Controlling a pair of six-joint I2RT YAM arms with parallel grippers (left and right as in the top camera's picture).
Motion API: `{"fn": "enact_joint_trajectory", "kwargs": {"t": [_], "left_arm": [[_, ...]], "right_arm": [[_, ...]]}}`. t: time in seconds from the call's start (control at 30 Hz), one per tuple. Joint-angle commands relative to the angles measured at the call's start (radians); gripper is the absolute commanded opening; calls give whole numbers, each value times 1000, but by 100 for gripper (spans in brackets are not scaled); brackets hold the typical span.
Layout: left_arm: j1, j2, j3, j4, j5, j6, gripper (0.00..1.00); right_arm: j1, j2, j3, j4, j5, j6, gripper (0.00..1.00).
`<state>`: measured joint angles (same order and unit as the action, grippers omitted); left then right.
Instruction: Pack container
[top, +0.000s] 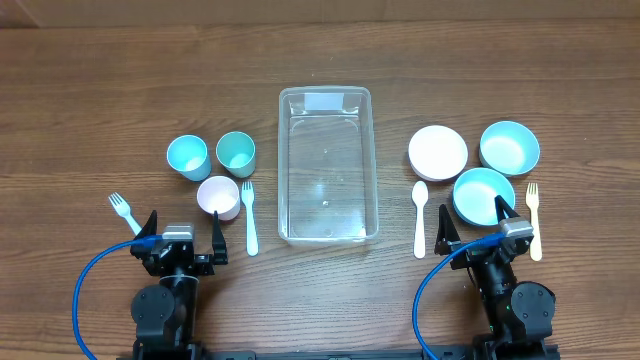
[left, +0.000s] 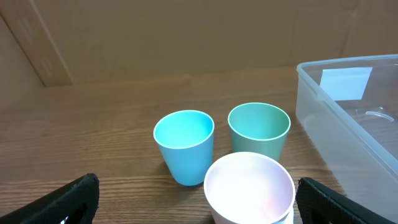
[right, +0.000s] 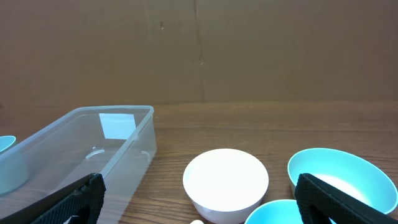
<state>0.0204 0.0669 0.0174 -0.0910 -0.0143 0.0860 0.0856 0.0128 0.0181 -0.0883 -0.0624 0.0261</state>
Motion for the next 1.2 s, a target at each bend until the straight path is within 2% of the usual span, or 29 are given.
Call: {"fn": "enact_joint_trajectory", "kwargs": {"t": [0.0, 0.27, 0.33, 0.43, 0.57, 0.63, 0.77, 0.93, 1.0, 1.1, 1.17], "left_arm": [[5, -10, -6, 1, 15, 23, 100], [5, -10, -6, 1, 15, 23, 100], [5, -10, -6, 1, 15, 23, 100], [5, -10, -6, 1, 15, 23, 100], [5, -10, -6, 1, 15, 23, 100], [5, -10, -6, 1, 15, 23, 100], [5, -10, -6, 1, 15, 23, 100], [5, -10, -6, 1, 15, 23, 100], [5, -10, -6, 1, 15, 23, 100], [5, -10, -6, 1, 15, 23, 100], [5, -10, -6, 1, 15, 23, 100]], "right_arm": [[-3, -10, -10, 8, 8, -1, 100], [-3, -10, -10, 28, 16, 0, 100], [-3, -10, -10, 57, 6, 70, 100], [-3, -7, 42, -2, 74, 258, 100], [-3, 70, 154, -32, 88, 259, 100], [-3, 166, 245, -65, 87, 259, 100], [-3, 467, 540, -281, 48, 241, 100], [-3, 956, 1088, -829, 1, 42, 100], [-3, 1117, 1267, -956, 9, -8, 100], [-3, 1274, 1410, -977, 8, -4, 100], [-3, 1333, 1437, -960, 8, -5, 100]]}}
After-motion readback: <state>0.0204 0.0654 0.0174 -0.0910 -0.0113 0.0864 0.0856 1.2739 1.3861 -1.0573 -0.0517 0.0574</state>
